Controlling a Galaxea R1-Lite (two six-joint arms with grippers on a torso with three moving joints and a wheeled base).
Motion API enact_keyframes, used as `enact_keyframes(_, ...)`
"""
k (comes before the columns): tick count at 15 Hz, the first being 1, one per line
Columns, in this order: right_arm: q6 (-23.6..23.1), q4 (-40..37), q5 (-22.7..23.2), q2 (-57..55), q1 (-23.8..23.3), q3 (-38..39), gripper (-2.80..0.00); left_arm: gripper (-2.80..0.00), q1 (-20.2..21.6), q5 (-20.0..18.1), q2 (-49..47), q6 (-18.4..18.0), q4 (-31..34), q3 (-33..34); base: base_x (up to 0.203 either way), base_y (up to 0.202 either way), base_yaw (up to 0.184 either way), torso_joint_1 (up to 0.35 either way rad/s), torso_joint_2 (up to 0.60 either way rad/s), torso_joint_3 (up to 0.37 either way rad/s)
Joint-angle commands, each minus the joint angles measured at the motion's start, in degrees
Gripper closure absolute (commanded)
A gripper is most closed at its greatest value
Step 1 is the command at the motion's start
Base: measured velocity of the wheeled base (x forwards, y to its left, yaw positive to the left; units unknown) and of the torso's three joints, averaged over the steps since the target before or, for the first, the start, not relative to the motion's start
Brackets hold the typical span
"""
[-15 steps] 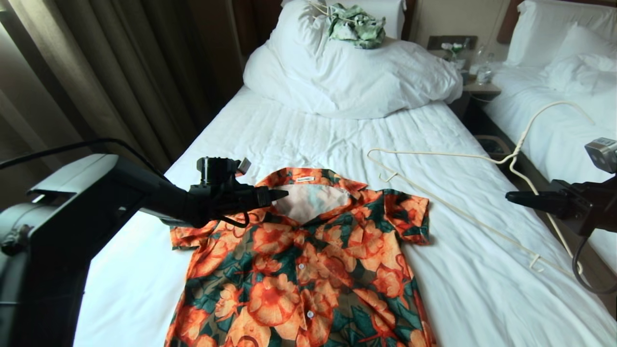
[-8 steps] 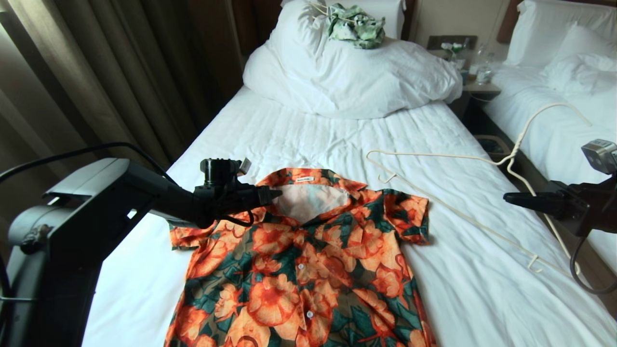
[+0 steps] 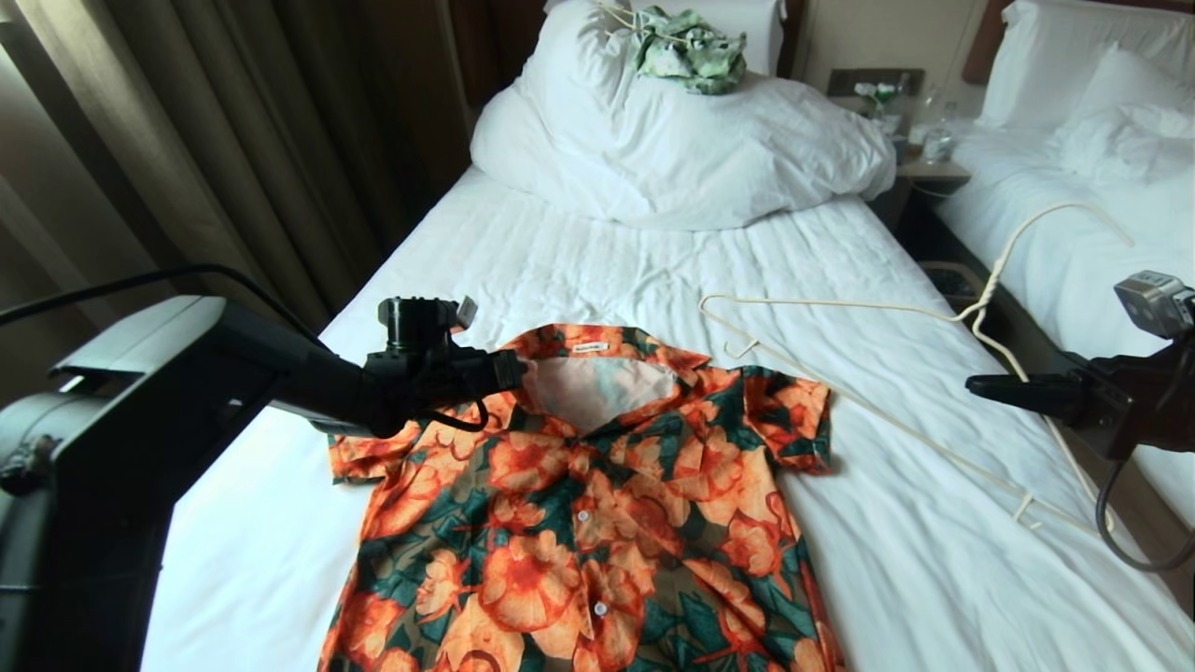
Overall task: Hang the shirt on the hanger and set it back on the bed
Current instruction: Lift the shirt and hanger, then hook one side of the shirt onto the hanger
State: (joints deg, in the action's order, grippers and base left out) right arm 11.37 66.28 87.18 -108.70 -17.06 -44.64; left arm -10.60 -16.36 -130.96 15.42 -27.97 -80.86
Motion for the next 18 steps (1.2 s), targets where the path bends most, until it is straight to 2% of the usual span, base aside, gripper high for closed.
enact_keyframes(1, 0.05, 0.43, 0.48, -0.37, 1.24, 0.33, 0.00, 0.00, -0.65, 0.07, 5.24, 0.11, -0.07, 2.24, 0.000, 0.000, 0.000, 0.000, 0.00, 0.000)
enact_keyframes(3, 0.05, 0.48, 0.48, -0.32, 2.79, 1.16, 0.00, 0.00, -2.39, 0.69, 11.29, 0.08, 0.36, 4.53, 0.000, 0.000, 0.000, 0.000, 0.00, 0.000)
enact_keyframes(6, -0.04, 0.52, 0.48, -0.90, 5.37, 2.11, 0.00, 0.00, -7.94, 4.03, 20.56, 0.00, 4.83, 6.62, 0.000, 0.000, 0.000, 0.000, 0.00, 0.000)
enact_keyframes(9, -0.04, 0.60, 0.48, -1.11, 7.58, 3.24, 0.00, 0.00, -16.75, 8.25, 27.58, -0.02, 9.20, 9.64, 0.000, 0.000, 0.000, 0.000, 0.00, 0.000)
enact_keyframes(12, -0.04, 0.60, 0.48, -2.77, 9.07, 3.17, 0.00, 0.00, -25.34, 14.85, 30.35, -0.21, 10.47, 11.16, 0.000, 0.000, 0.000, 0.000, 0.00, 0.000)
enact_keyframes(14, -0.04, 0.60, 0.48, -4.04, 11.30, 3.39, 0.00, 0.00, -28.59, 17.11, 30.72, -0.32, 11.24, 11.14, 0.000, 0.000, 0.000, 0.000, 0.00, 0.000)
enact_keyframes(18, -0.04, 0.63, 0.48, -6.08, 12.48, 3.42, 0.00, 0.00, -31.23, 17.42, 30.85, -0.57, 11.28, 10.74, 0.000, 0.000, 0.000, 0.000, 0.00, 0.000)
